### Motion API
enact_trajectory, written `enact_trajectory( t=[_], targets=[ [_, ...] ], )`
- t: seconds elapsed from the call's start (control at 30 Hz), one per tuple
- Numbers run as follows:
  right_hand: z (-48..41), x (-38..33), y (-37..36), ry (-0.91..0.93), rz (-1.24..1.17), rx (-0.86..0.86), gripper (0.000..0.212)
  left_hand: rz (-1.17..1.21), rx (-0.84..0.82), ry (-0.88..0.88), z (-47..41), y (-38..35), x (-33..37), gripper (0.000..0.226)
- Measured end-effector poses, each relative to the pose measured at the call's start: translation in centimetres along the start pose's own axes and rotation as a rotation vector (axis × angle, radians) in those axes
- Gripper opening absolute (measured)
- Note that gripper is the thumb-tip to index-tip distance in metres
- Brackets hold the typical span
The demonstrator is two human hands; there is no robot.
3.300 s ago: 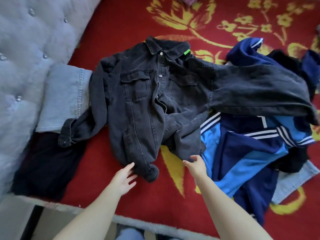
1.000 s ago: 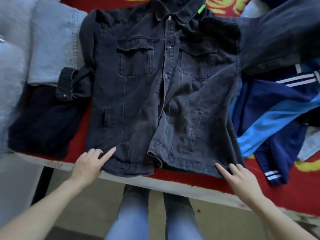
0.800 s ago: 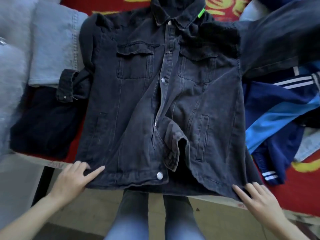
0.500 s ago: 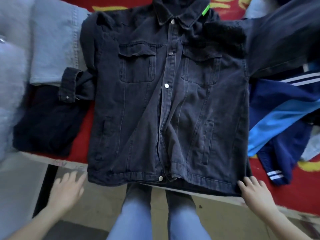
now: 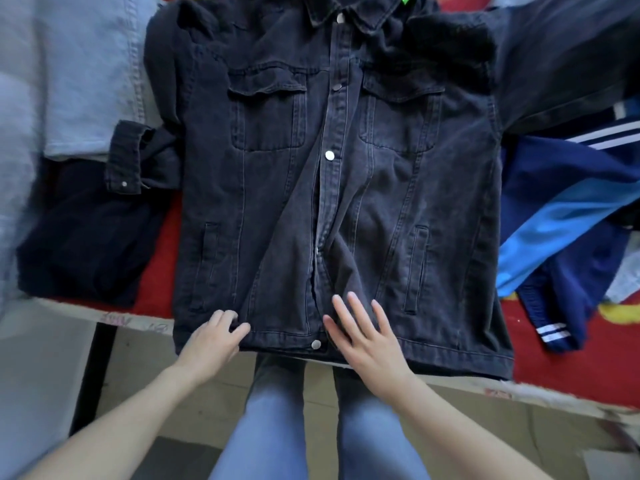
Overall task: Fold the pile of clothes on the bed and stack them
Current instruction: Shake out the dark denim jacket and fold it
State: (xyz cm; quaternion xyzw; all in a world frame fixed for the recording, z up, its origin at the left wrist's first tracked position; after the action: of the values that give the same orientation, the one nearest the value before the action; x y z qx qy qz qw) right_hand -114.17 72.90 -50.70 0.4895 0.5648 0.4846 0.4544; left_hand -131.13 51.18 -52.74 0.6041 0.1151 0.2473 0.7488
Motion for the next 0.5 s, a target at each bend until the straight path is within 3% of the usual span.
enact_trajectory(
  t=[0.1,0.13,0.2,0.27,0.33,0.4,0.5],
  targets=[
    [-1.0,0.4,-0.5,0.037,-0.020,-0.057,0.020,0.085,0.070,-0.056,0.0,2.9,-2.9,0.025],
    [-1.0,1.1,-0.5,0.037,-0.040,-0.050,0.010,0.091,0.103,-0.065,0.1,4.0,-3.8,0.022],
    [-0.8,2.1,-0.3,0.050,-0.104,-0.023,0.023,0.079,0.139,-0.102,0.5,5.7,-4.9,0.024],
    [0.0,2.0,-0.4,0.094,-0.082,-0.032,0.014,0.047,0.136,-0.101,1.2,5.9,-5.2,0.025],
    [1.1,1.2,-1.1,0.135,0.038,-0.145,0.037,-0.049,0.143,-0.026,1.8,4.3,-4.7,0.036],
    [1.9,0.7,-2.1,0.081,0.091,-0.260,0.050,-0.154,0.097,0.059,2.5,1.4,-2.8,0.058],
    [1.3,0.6,-2.6,-0.050,0.105,-0.315,0.057,-0.236,-0.025,0.164,1.8,-0.8,0.8,0.048]
  ],
)
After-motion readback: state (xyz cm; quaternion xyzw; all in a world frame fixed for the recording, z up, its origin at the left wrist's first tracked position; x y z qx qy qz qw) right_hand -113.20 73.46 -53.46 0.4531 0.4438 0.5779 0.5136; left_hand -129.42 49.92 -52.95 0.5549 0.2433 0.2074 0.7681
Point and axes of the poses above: each hand's wrist, its own z-axis away from the middle knuckle, its own y-axis out of the back of the hand, x = y × z, the point moved 2 cm from there along -z, towards the middle knuckle, and after that the axes turned 7 degrees about y, right-handed, at the moved point
